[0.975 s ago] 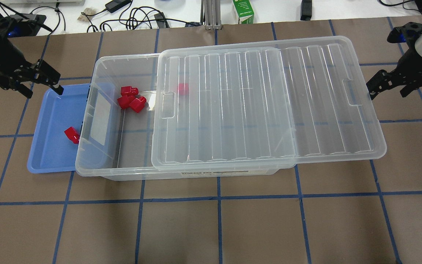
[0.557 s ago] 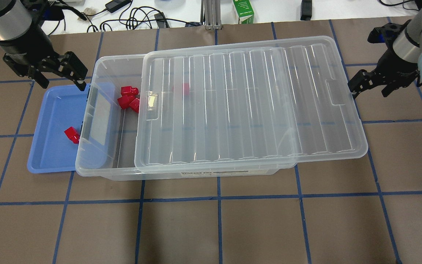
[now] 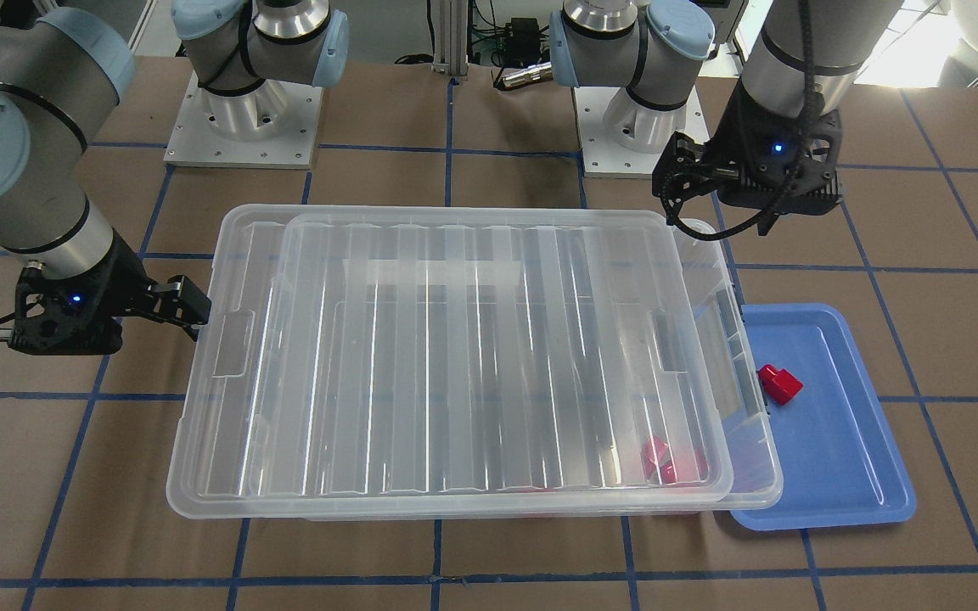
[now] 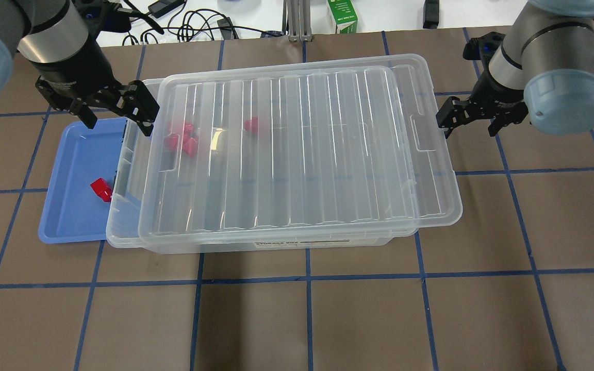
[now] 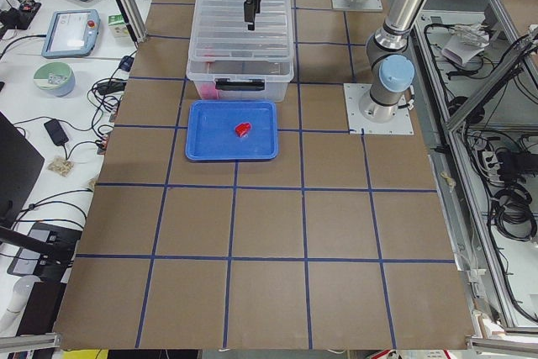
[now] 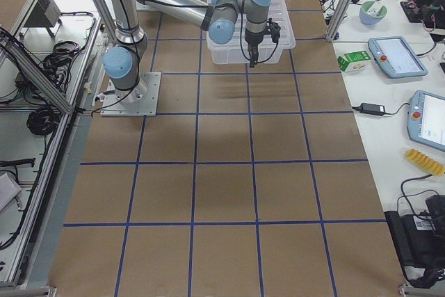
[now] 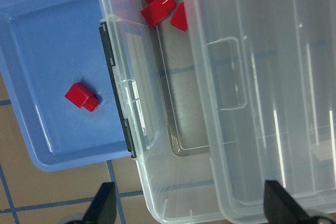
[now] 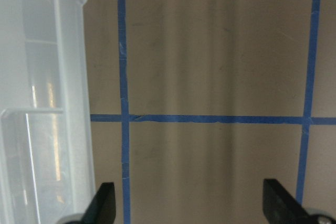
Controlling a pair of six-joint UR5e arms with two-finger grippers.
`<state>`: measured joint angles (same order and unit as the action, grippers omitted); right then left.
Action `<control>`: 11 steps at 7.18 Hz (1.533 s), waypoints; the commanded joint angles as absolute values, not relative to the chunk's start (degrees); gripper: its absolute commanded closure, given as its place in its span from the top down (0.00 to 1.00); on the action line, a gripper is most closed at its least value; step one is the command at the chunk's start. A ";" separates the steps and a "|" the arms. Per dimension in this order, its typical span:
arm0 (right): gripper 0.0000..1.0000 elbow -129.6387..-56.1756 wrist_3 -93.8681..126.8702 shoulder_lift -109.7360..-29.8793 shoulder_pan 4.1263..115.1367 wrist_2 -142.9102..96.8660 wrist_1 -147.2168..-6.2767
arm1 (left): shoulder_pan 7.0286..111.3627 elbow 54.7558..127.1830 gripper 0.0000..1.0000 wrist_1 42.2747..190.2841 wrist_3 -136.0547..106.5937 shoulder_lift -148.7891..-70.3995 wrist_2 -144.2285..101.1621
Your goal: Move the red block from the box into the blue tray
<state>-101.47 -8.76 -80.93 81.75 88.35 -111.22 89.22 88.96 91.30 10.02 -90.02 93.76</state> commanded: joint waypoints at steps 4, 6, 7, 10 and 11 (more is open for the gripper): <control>1.00 -100.38 -6.32 -80.86 85.43 88.51 -113.97 | 91.75 86.82 1.00 91.75 8.60 -87.99 93.51; 1.00 -95.92 -5.36 -84.44 86.82 88.51 -109.90 | 91.32 87.36 1.00 90.97 8.96 -87.89 92.72; 1.00 -93.45 -3.80 -86.03 89.45 88.68 -107.95 | 90.80 87.54 1.00 91.05 9.05 -87.98 92.46; 1.00 -83.97 10.32 -86.31 96.58 89.30 -96.03 | 87.37 86.66 1.00 90.97 8.44 -87.54 87.08; 1.00 -82.28 12.37 -86.48 96.59 89.56 -92.06 | 87.62 87.18 1.00 90.97 7.92 -87.10 89.10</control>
<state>-85.09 8.49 -86.32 95.79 89.32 -97.50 87.77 86.70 91.00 8.30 -87.58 87.55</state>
